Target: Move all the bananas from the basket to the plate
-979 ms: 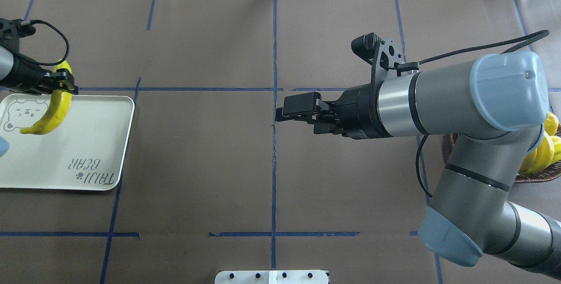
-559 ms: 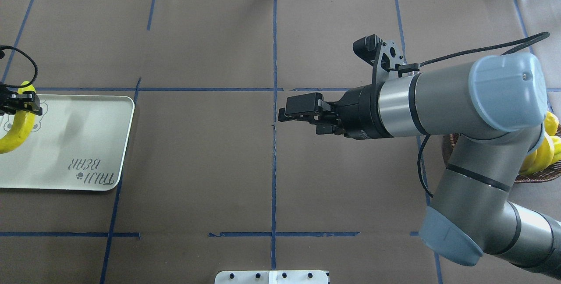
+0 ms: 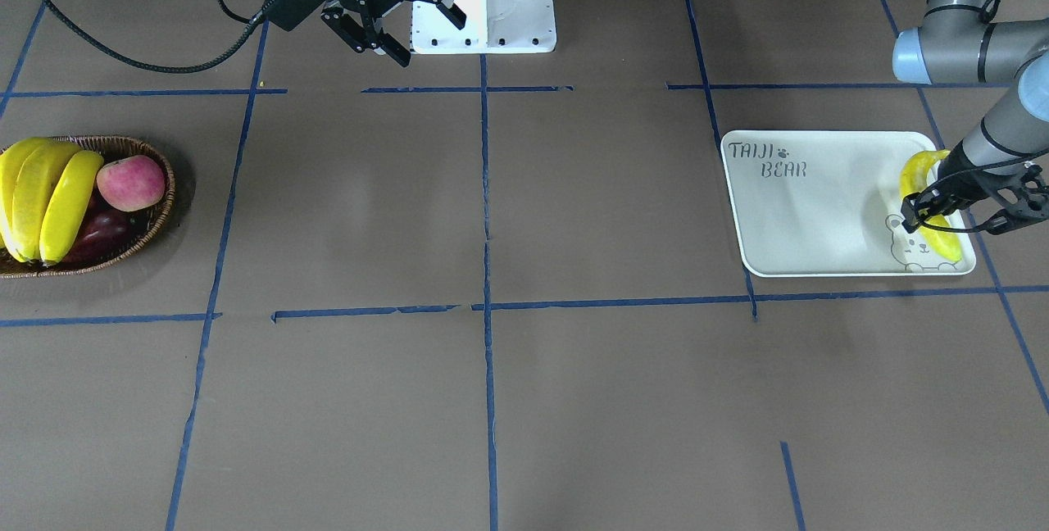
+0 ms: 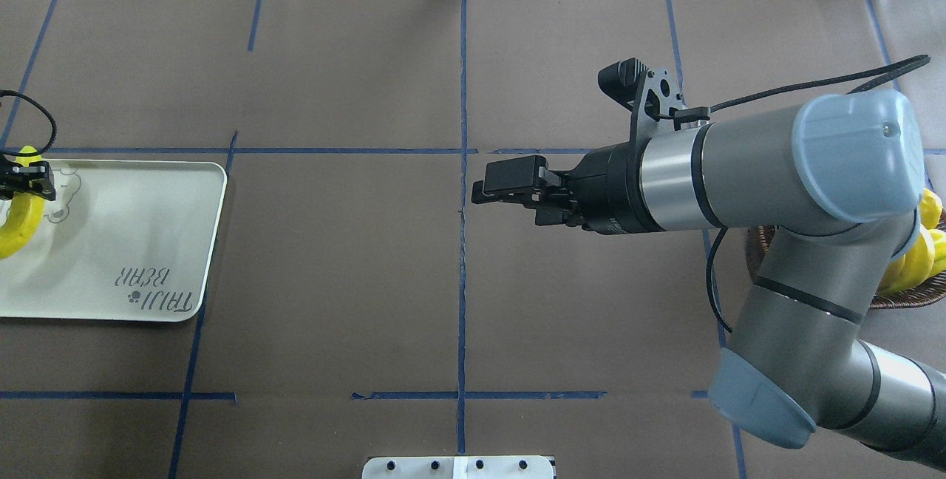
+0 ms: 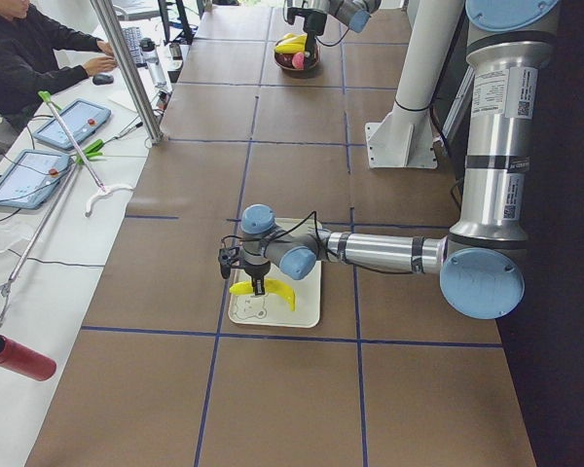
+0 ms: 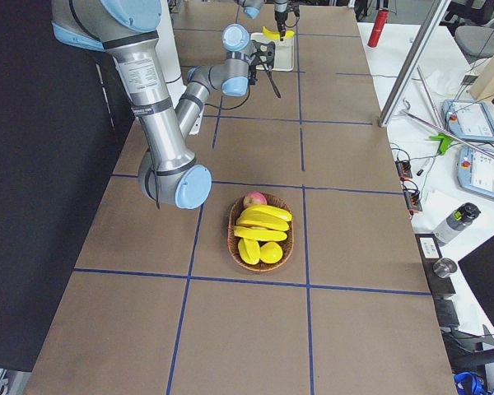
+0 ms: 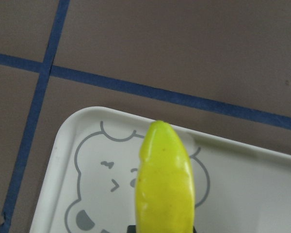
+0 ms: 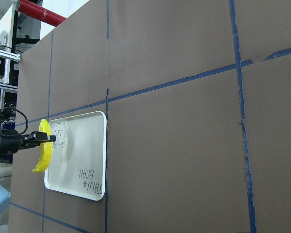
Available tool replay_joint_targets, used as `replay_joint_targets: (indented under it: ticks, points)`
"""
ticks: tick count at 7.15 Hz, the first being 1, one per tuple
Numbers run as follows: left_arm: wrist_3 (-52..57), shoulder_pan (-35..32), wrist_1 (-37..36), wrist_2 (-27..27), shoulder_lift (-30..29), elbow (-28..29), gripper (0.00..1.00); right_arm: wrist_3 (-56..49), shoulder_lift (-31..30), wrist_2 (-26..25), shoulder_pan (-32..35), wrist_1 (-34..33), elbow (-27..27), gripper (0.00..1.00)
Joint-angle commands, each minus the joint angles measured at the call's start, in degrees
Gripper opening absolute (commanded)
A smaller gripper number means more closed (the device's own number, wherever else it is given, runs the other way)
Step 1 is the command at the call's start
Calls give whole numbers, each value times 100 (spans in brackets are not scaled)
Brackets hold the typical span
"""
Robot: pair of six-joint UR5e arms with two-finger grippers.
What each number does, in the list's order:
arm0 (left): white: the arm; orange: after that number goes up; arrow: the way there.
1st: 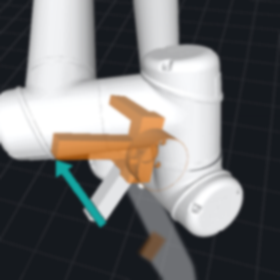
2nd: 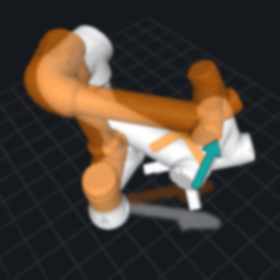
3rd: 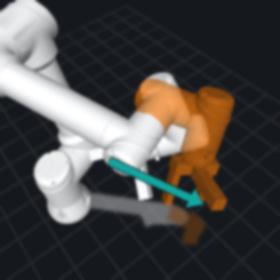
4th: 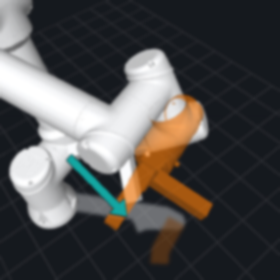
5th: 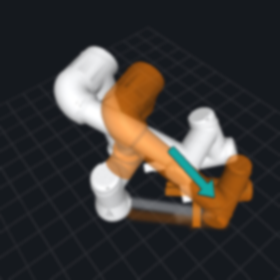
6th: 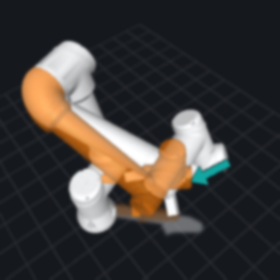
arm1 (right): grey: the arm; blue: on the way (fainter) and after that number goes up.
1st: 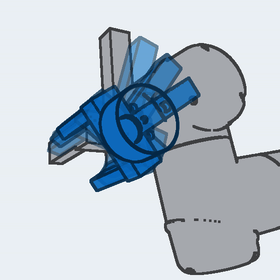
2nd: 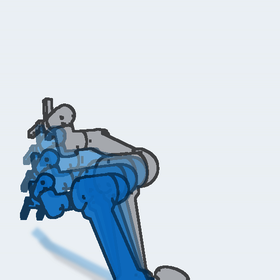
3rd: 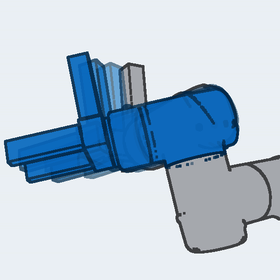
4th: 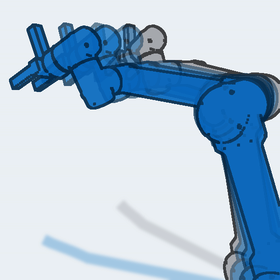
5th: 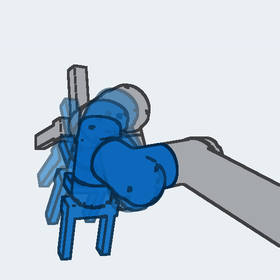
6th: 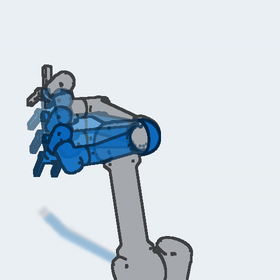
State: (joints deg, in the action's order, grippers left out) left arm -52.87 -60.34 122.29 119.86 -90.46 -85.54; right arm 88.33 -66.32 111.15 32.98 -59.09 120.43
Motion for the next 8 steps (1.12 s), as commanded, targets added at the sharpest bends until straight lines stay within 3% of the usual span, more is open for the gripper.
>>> replay_joint_targets:
  ticks: [1,2,3,4,6,8]
  points:
    - [-4,4,522,-24,-33,370,0,0,-30,3,7,2,33,100]
    - [-13,-13,542,-15,-24,354,13,0,-39,-6,16,11,33,100]
    - [-4,-13,542,37,-15,354,71,-9,-39,3,24,11,42,100]
    - [-4,-13,559,38,20,302,99,-9,-48,3,33,11,42,100]
    - [179,-31,559,64,55,257,99,-18,-48,29,77,11,33,100]
    - [198,-721,315,929,-15,-153,99,-61,-388,360,382,-6,68,100]
